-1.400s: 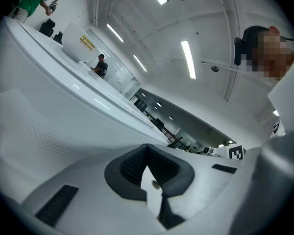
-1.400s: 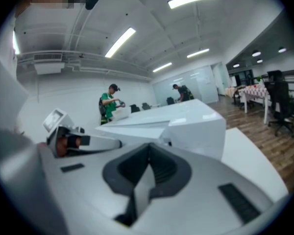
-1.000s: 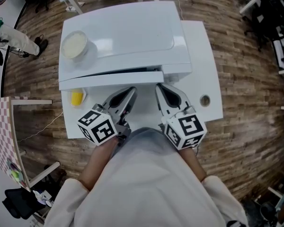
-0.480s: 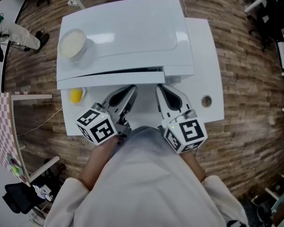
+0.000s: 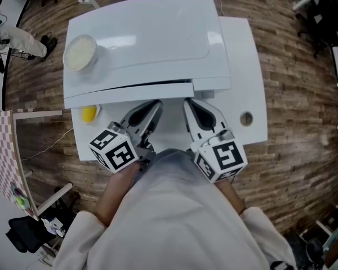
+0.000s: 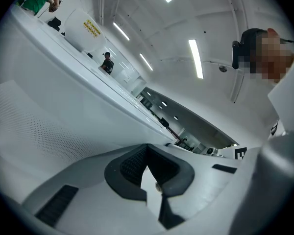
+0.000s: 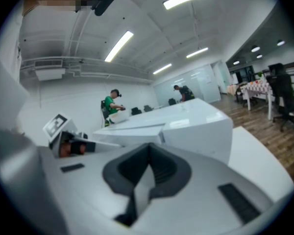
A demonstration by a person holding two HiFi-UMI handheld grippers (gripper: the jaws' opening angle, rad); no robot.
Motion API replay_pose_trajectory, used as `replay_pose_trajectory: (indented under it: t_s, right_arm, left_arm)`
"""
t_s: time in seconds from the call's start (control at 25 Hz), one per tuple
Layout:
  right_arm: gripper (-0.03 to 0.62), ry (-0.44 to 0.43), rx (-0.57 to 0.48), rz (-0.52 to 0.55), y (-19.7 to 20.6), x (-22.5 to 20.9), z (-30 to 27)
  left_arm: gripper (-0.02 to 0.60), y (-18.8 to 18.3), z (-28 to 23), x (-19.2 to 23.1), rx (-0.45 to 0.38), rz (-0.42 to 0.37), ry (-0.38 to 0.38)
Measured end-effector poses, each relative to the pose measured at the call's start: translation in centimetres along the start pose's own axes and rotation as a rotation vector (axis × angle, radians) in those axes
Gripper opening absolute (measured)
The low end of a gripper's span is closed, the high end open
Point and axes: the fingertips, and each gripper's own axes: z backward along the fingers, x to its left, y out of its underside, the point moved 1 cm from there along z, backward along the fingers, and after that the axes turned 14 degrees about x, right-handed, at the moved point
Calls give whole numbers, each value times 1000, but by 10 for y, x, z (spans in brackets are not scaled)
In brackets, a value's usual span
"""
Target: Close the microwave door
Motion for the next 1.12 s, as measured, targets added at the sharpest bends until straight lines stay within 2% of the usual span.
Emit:
replay_pose_trajectory:
  t_s: [0.64,0.84,1.12]
  right_arm:
    - [21,17,3,-18,-6,-7,-9]
    - [21,-1,52,-16,1,-4,-15]
    - [21,-14,6,-22,-8,7,3]
  left_arm:
    - [17,-10,1,3,-5,-7,-23]
    - [17,-6,0,-4,21,-33,2]
    - [16,-6,16,-18,26,-61,34]
